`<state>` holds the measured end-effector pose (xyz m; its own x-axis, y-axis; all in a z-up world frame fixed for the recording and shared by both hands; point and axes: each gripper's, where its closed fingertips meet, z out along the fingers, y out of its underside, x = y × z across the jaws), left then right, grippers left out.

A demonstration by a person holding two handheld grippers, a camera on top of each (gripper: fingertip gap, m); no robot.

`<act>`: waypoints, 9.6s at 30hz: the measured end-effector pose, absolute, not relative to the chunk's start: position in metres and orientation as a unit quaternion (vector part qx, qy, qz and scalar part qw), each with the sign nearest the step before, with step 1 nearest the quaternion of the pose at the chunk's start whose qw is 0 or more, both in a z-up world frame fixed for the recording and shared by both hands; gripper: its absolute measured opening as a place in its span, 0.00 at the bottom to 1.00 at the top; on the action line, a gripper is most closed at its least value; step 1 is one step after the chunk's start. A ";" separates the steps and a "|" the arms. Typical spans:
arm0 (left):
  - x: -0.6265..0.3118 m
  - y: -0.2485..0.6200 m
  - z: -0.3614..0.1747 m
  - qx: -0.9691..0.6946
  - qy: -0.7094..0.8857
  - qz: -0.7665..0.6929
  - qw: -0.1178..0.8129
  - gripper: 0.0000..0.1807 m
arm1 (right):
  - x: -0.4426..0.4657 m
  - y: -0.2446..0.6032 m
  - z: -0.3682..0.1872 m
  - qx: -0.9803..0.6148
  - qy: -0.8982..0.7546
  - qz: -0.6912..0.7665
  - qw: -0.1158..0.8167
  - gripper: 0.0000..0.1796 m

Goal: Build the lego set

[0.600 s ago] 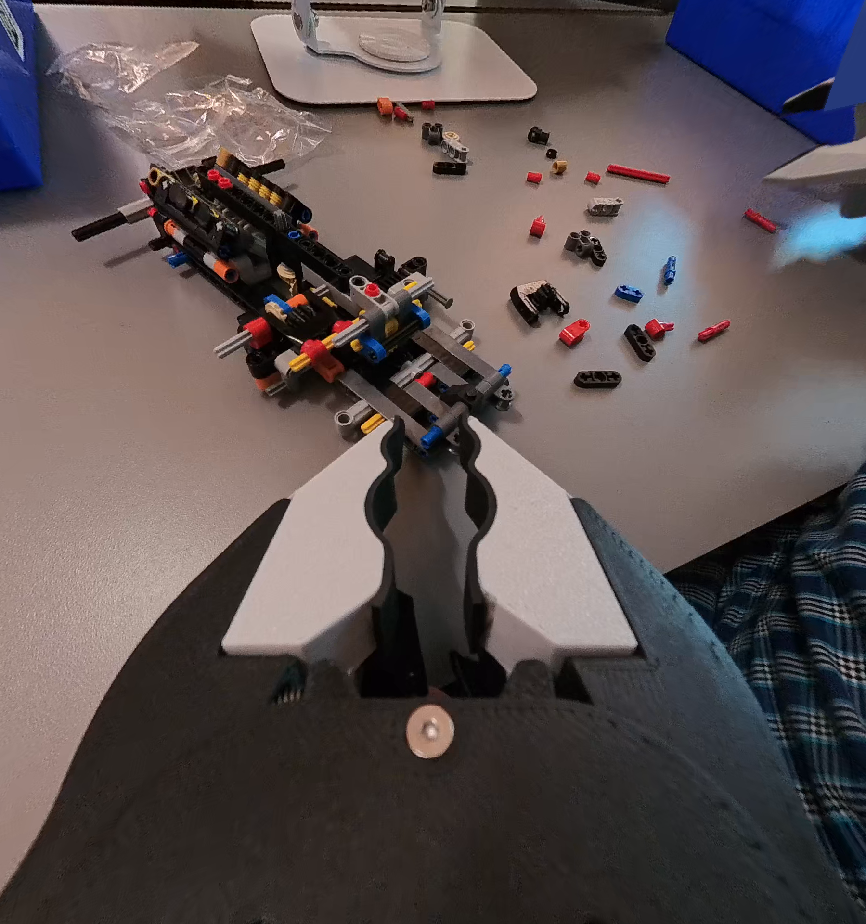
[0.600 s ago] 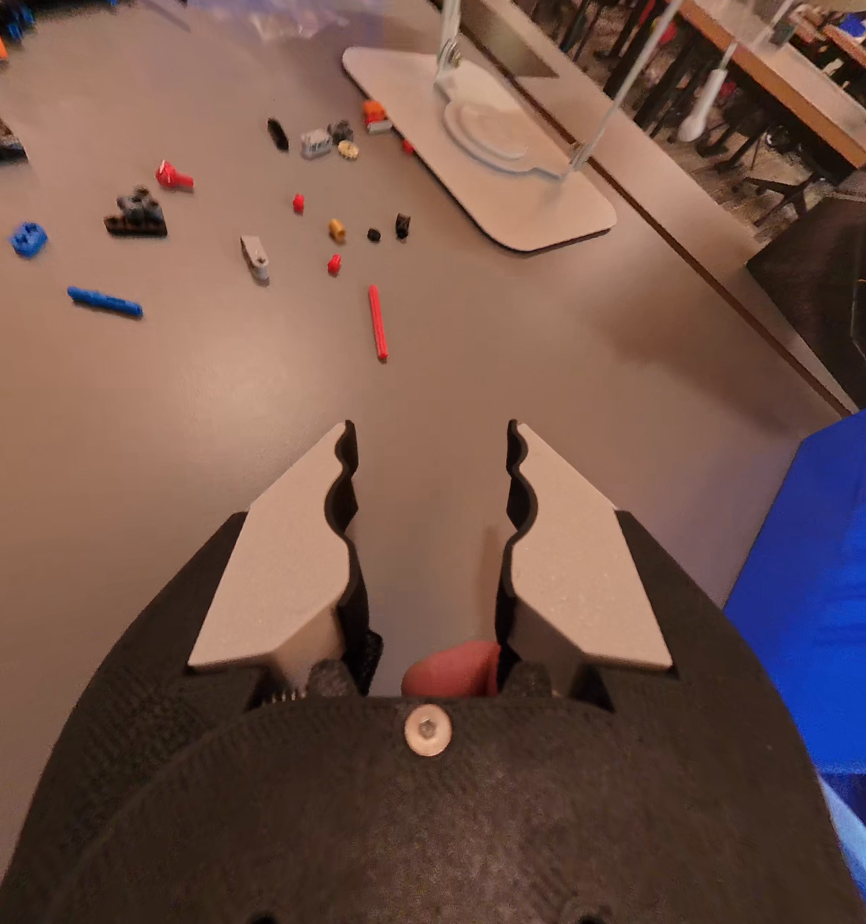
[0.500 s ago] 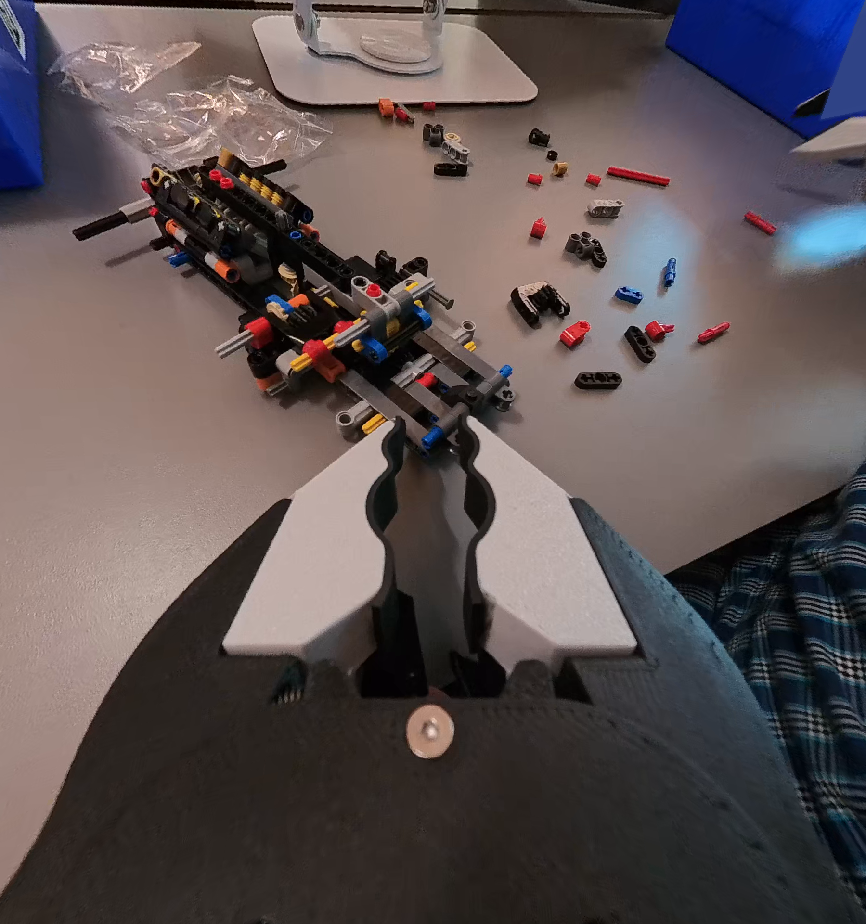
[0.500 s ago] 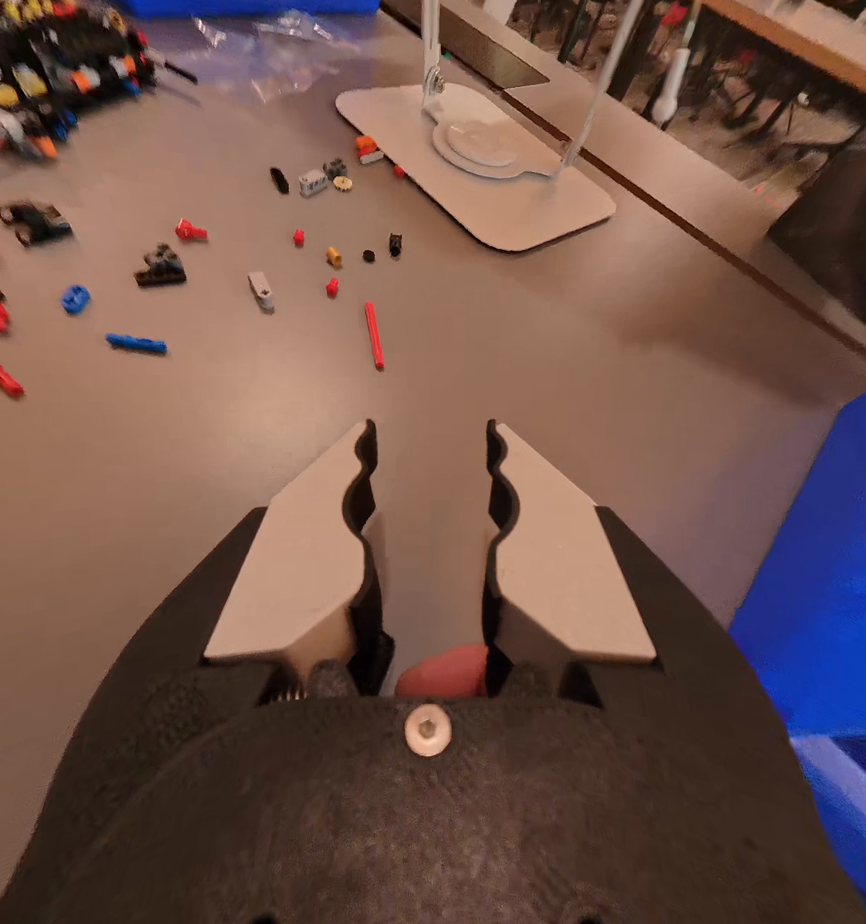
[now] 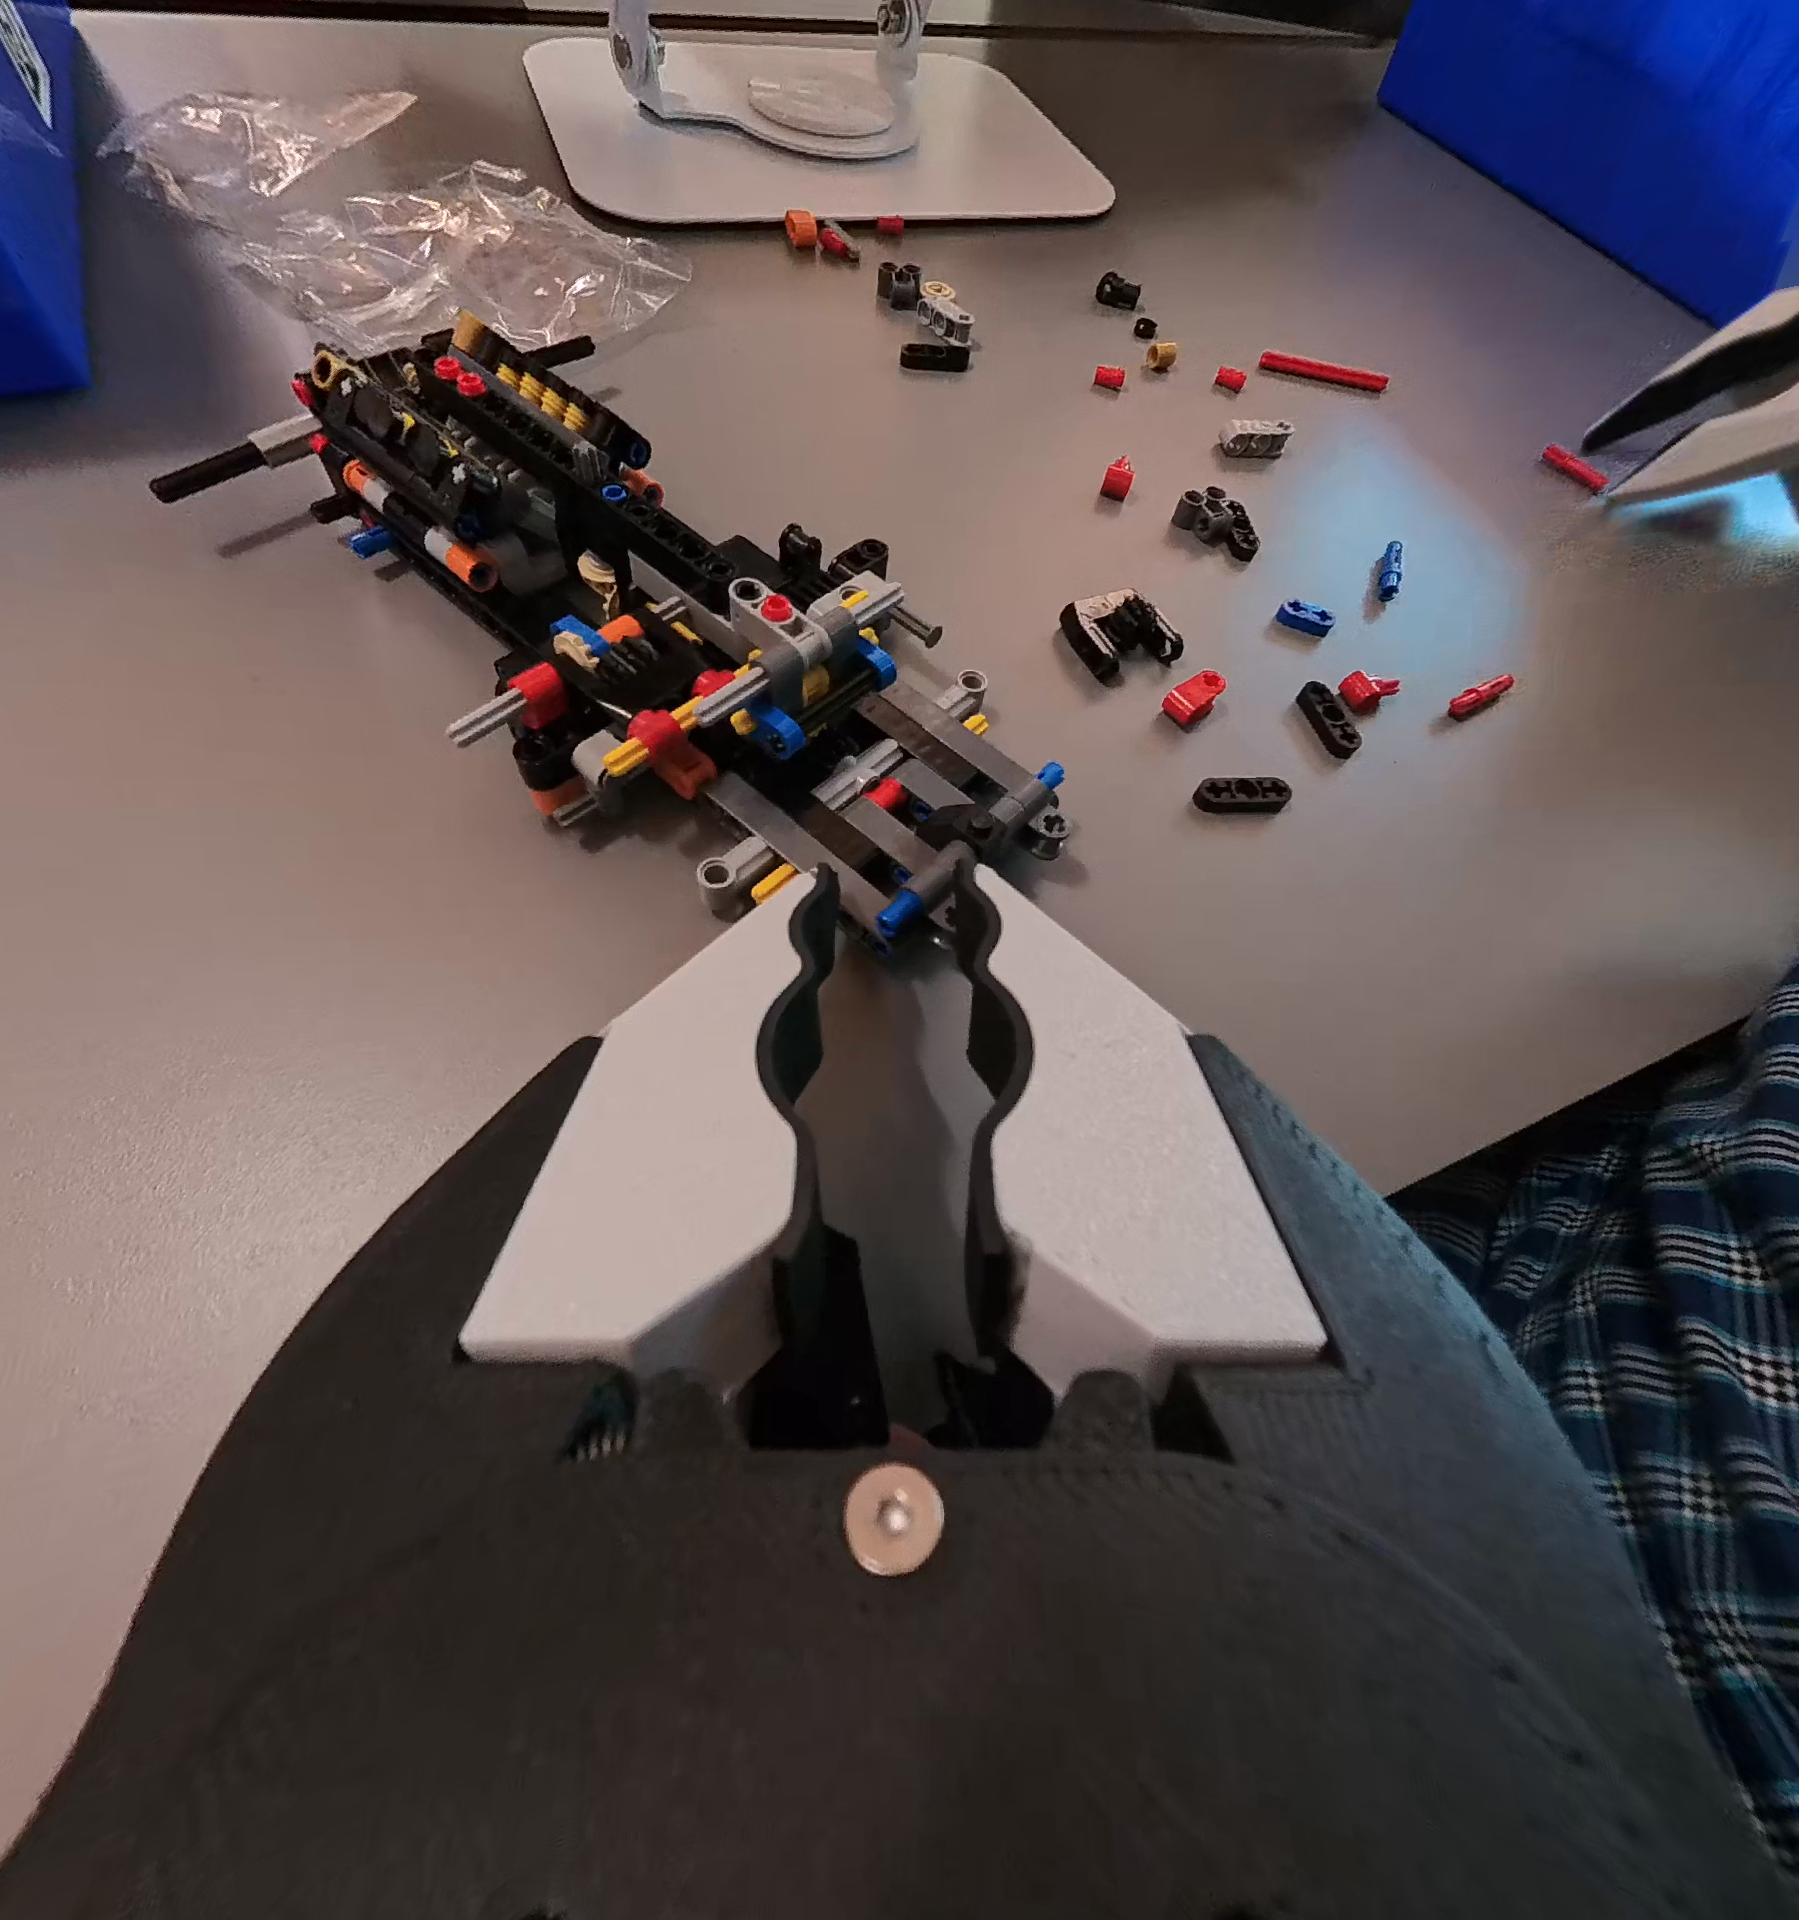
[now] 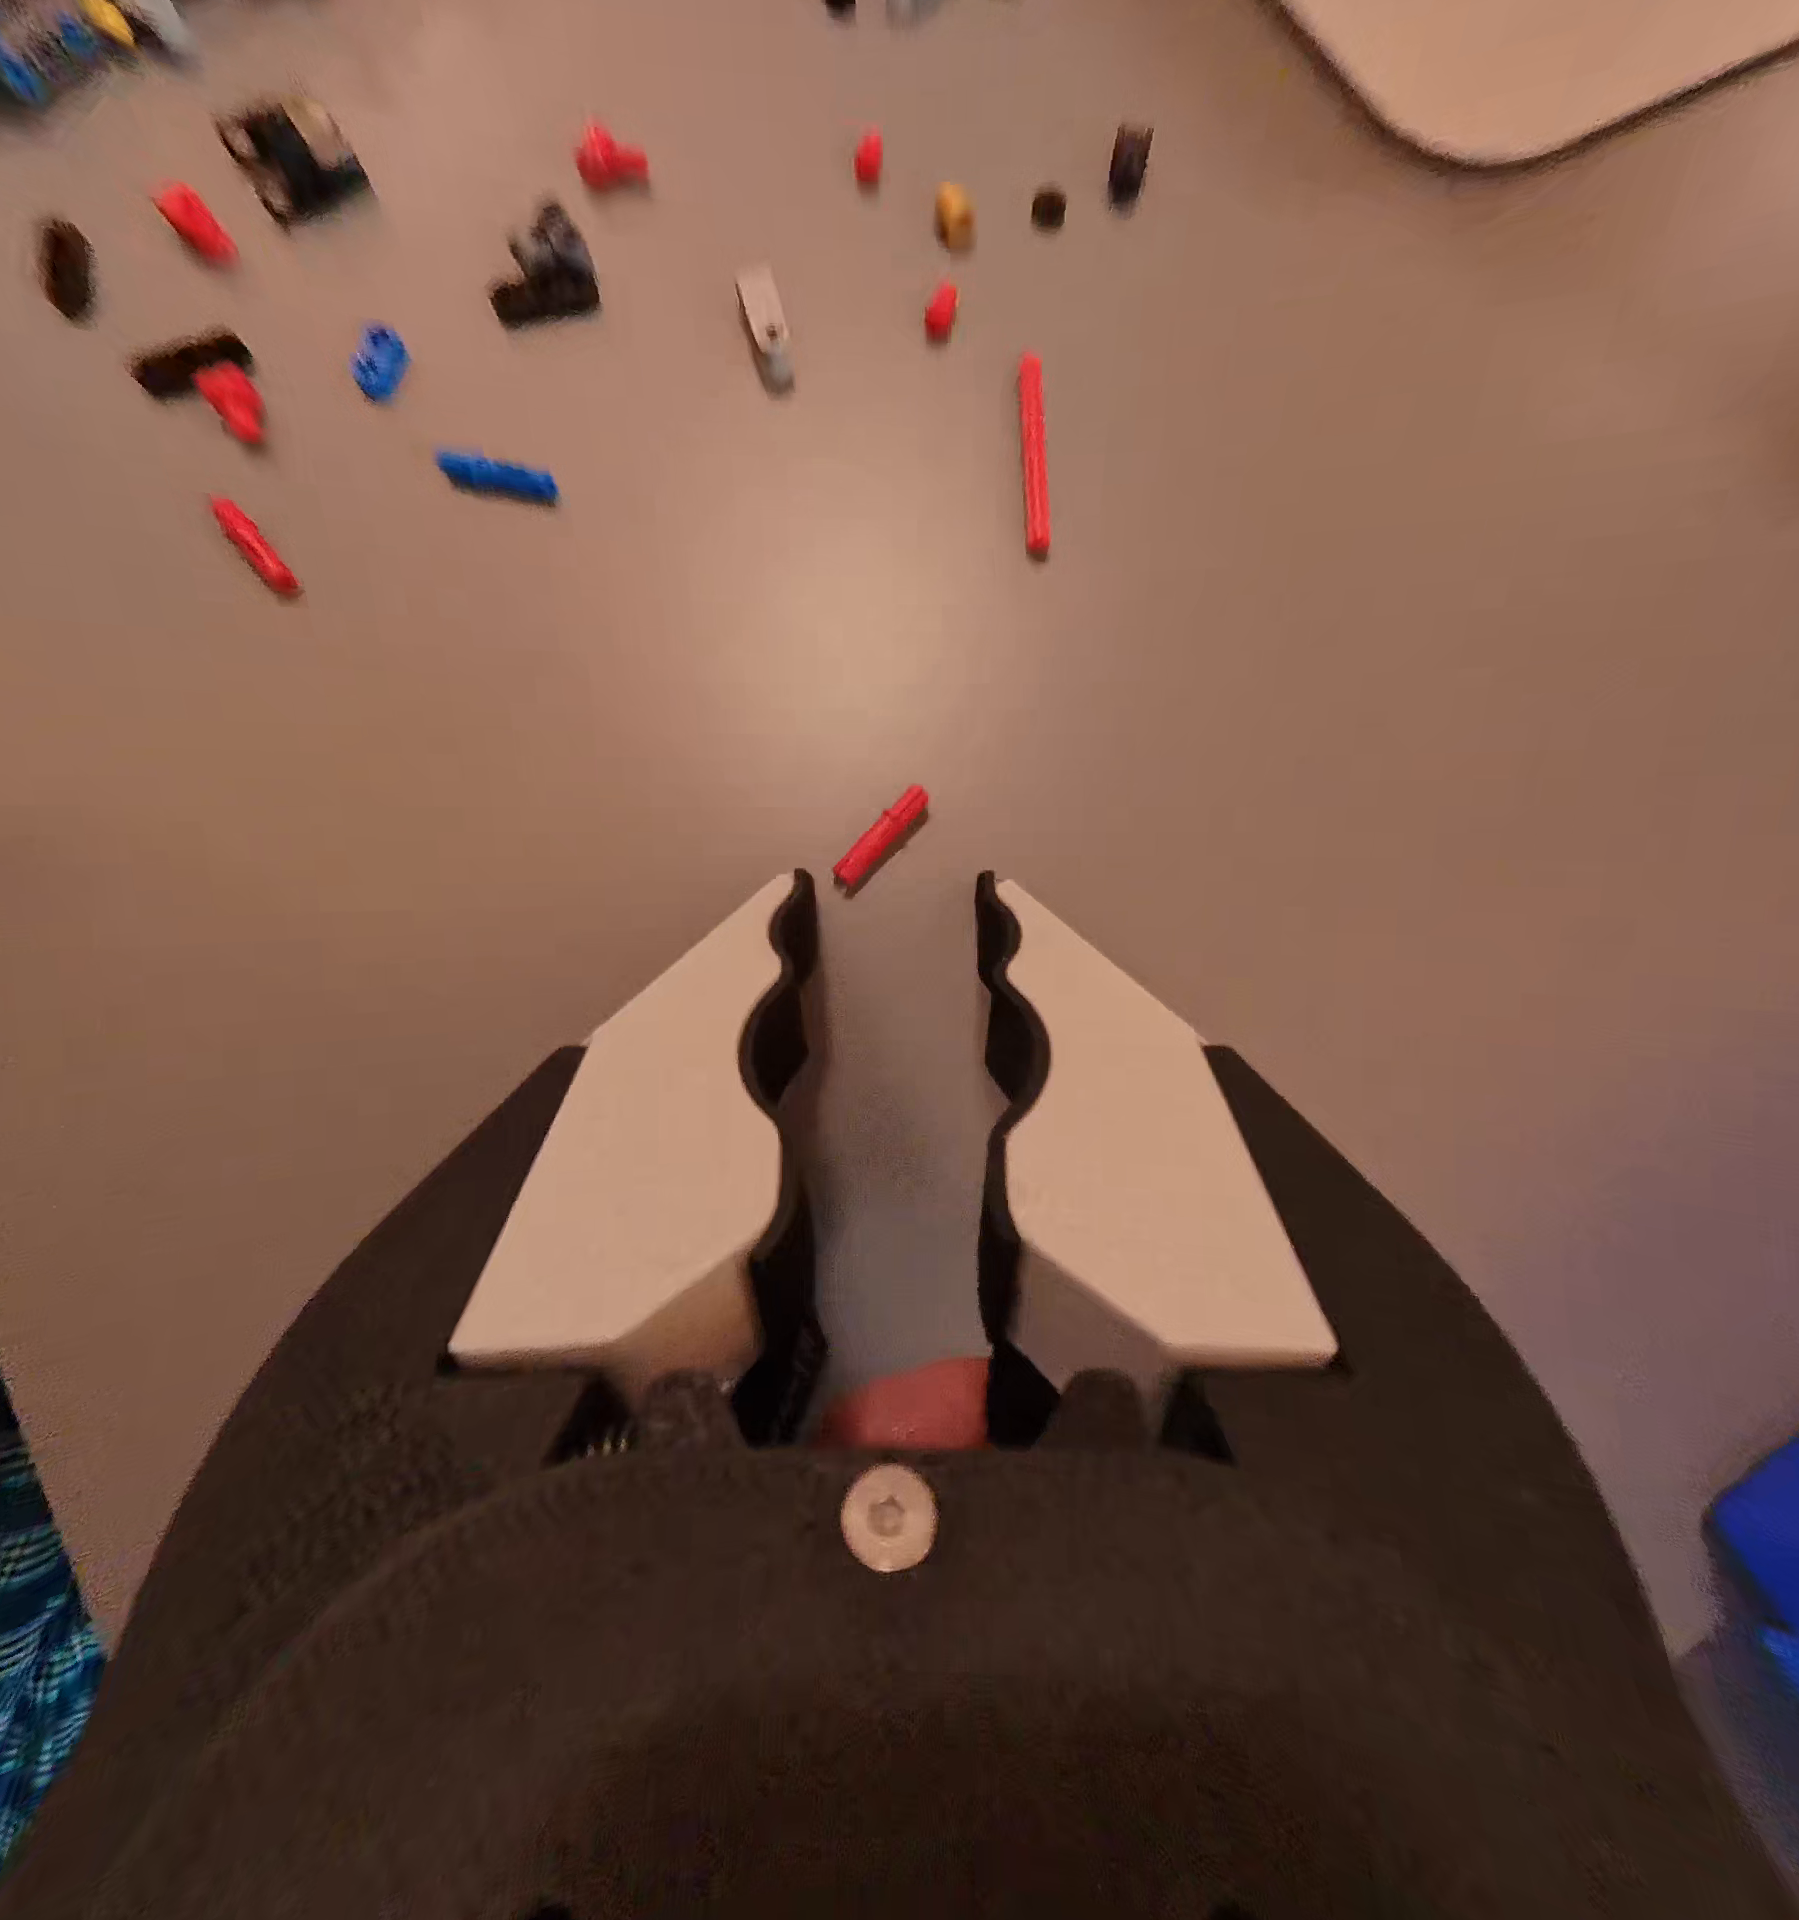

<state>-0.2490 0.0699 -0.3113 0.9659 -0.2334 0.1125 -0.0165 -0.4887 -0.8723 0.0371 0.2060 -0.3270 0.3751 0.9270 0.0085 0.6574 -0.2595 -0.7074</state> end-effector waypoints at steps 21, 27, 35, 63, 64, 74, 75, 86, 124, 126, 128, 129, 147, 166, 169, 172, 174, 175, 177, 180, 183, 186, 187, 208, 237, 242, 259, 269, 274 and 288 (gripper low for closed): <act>-0.253 0.069 -0.313 -0.862 0.070 -0.103 0.491 0.14 | -0.030 0.192 -0.327 -0.711 -0.582 0.243 0.312 0.00; -0.249 0.069 -0.301 -0.846 0.074 -0.125 0.513 0.24 | -0.044 0.189 -0.327 -0.698 -0.602 0.250 0.295 0.19; -0.259 0.073 -0.299 -0.847 0.067 -0.107 0.516 0.31 | -0.053 0.215 -0.295 -0.672 -0.607 0.249 0.343 0.22; -0.272 0.079 -0.311 -0.864 0.057 -0.091 0.492 0.32 | -0.205 0.348 -0.324 -0.729 -0.589 0.214 0.275 0.15; -0.272 0.079 -0.311 -0.864 0.057 -0.091 0.491 0.32 | -0.205 0.348 -0.326 -0.730 -0.590 0.210 0.273 0.14; -0.272 0.080 -0.312 -0.866 0.059 -0.089 0.489 0.30 | -0.208 0.348 -0.327 -0.712 -0.608 0.206 0.284 0.00; -0.272 0.080 -0.312 -0.866 0.059 -0.089 0.489 0.30 | -0.208 0.346 -0.327 -0.709 -0.611 0.207 0.283 0.00; -0.272 0.080 -0.312 -0.867 0.059 -0.086 0.487 0.29 | -0.195 0.317 -0.327 -0.675 -0.652 0.220 0.267 0.00; -0.273 0.083 -0.316 -0.875 0.056 -0.069 0.477 0.28 | -0.117 0.193 -0.316 -0.577 -0.732 0.292 0.213 0.00; -0.273 0.083 -0.316 -0.875 0.056 -0.069 0.476 0.28 | -0.116 0.192 -0.317 -0.577 -0.733 0.293 0.211 0.00; -0.273 0.083 -0.316 -0.875 0.056 -0.069 0.475 0.28 | -0.115 0.190 -0.319 -0.573 -0.736 0.294 0.207 0.00; -0.273 0.083 -0.316 -0.875 0.056 -0.069 0.475 0.27 | -0.114 0.188 -0.319 -0.570 -0.738 0.295 0.207 0.00; -0.273 0.084 -0.318 -0.878 0.056 -0.067 0.470 0.26 | -0.092 0.182 -0.313 -0.553 -0.745 0.309 0.208 0.00; -0.274 0.084 -0.318 -0.878 0.055 -0.062 0.471 0.25 | -0.059 0.173 -0.314 -0.532 -0.762 0.311 0.198 0.00; -0.275 0.084 -0.318 -0.878 0.054 -0.059 0.472 0.25 | -0.056 0.171 -0.316 -0.526 -0.769 0.307 0.193 0.00; -0.275 0.084 -0.318 -0.878 0.054 -0.058 0.472 0.25 | -0.052 0.164 -0.317 -0.510 -0.784 0.301 0.185 0.00; -0.275 0.084 -0.318 -0.878 0.053 -0.056 0.472 0.25 | -0.048 0.159 -0.316 -0.499 -0.793 0.301 0.178 0.00; -0.275 0.084 -0.318 -0.878 0.054 -0.056 0.472 0.25 | -0.046 0.156 -0.318 -0.495 -0.797 0.301 0.172 0.00; -0.275 0.084 -0.318 -0.878 0.054 -0.055 0.473 0.25 | -0.044 0.154 -0.322 -0.492 -0.802 0.296 0.164 0.01; -0.275 0.084 -0.318 -0.878 0.054 -0.053 0.473 0.26 | -0.044 0.153 -0.327 -0.493 -0.806 0.286 0.159 0.04; -0.275 0.083 -0.318 -0.877 0.054 -0.052 0.474 0.26 | -0.047 0.152 -0.322 -0.493 -0.802 0.295 0.165 0.08; -0.275 0.084 -0.318 -0.878 0.055 -0.052 0.473 0.27 | -0.057 0.153 -0.311 -0.499 -0.790 0.304 0.185 0.08; -0.275 0.084 -0.318 -0.878 0.055 -0.052 0.472 0.27 | -0.065 0.154 -0.306 -0.504 -0.782 0.309 0.195 0.09; -0.272 0.083 -0.316 -0.875 0.061 -0.067 0.476 0.27 | -0.170 0.142 -0.327 -0.544 -0.763 0.283 0.206 0.12; -0.199 0.115 -0.252 -0.810 0.217 0.061 0.541 0.35 | -0.126 0.151 -0.238 -0.565 -0.585 0.541 0.216 0.11; -0.152 0.142 -0.246 -0.786 0.249 0.057 0.564 0.37 | -0.122 0.147 -0.213 -0.557 -0.497 0.637 0.192 0.12; -0.103 0.164 -0.205 -0.693 0.328 0.117 0.631 0.18 | -0.106 0.133 -0.192 -0.482 -0.405 0.772 0.081 0.12; -0.105 0.169 -0.214 -0.703 0.335 0.119 0.616 0.14 | -0.110 0.147 -0.200 -0.518 -0.410 0.740 0.127 0.13; -0.110 0.175 -0.230 -0.733 0.349 0.135 0.568 0.14 | -0.110 0.157 -0.211 -0.556 -0.512 0.608 0.242 0.15; -0.105 0.183 -0.252 -0.763 0.375 0.161 0.501 0.15 | -0.110 0.165 -0.227 -0.598 -0.504 0.577 0.237 0.01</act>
<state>-0.1049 0.1829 -0.2515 0.6674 -0.4101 -0.6216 -0.7333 -0.2167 -0.6444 -0.1096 0.1651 -0.2267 -0.1731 0.8758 -0.4506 0.3281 -0.3801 -0.8648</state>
